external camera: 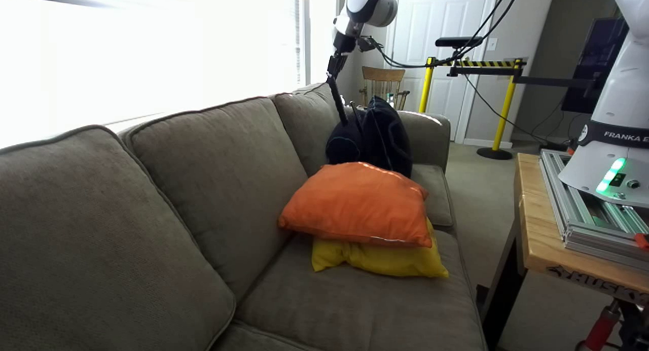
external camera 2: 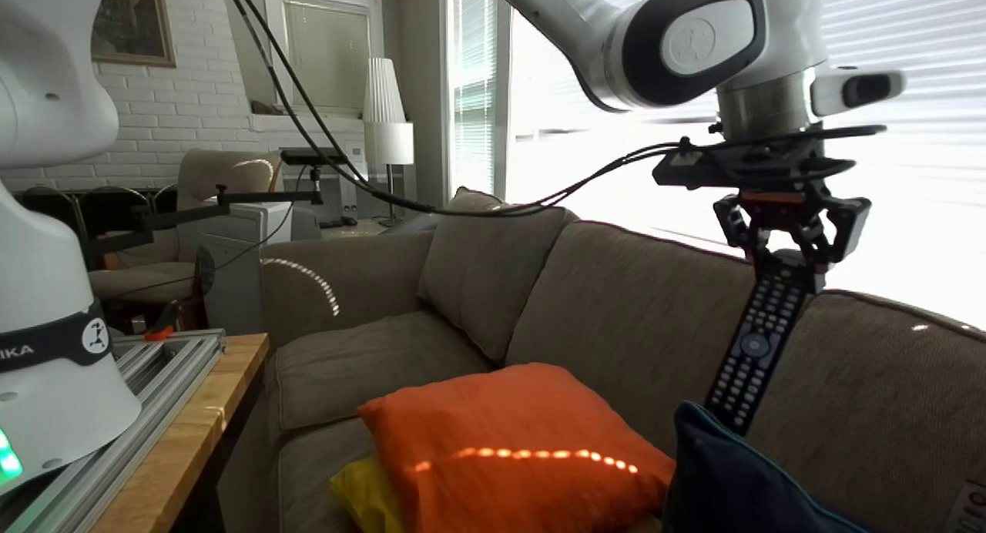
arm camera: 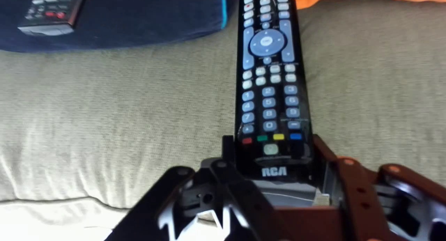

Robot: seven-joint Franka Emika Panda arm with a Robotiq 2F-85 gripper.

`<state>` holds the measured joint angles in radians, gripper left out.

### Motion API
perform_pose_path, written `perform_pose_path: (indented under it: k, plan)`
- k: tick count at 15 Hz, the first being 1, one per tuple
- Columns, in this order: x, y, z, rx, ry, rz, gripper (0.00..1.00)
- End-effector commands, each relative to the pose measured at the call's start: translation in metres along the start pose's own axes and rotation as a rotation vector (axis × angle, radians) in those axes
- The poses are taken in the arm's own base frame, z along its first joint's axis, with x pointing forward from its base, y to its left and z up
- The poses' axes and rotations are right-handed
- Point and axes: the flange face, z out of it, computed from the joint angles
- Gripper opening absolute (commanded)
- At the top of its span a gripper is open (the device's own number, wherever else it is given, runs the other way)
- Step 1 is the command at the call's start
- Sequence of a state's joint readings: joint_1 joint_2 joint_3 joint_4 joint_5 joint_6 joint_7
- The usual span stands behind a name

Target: Remove the remotes from the bag

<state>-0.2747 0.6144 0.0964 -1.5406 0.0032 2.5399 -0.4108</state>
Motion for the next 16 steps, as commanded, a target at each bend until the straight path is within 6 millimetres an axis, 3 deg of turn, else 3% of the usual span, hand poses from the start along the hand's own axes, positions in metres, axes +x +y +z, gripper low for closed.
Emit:
perform_pose_path:
  k: [1,6,16]
  plan:
    - [-0.009,-0.050,-0.035,0.109,-0.042,-0.118,0.28]
    - [-0.037,-0.111,-0.037,0.166,-0.114,-0.362,0.28]
    - [-0.140,-0.205,0.006,0.207,-0.134,-0.907,0.28]
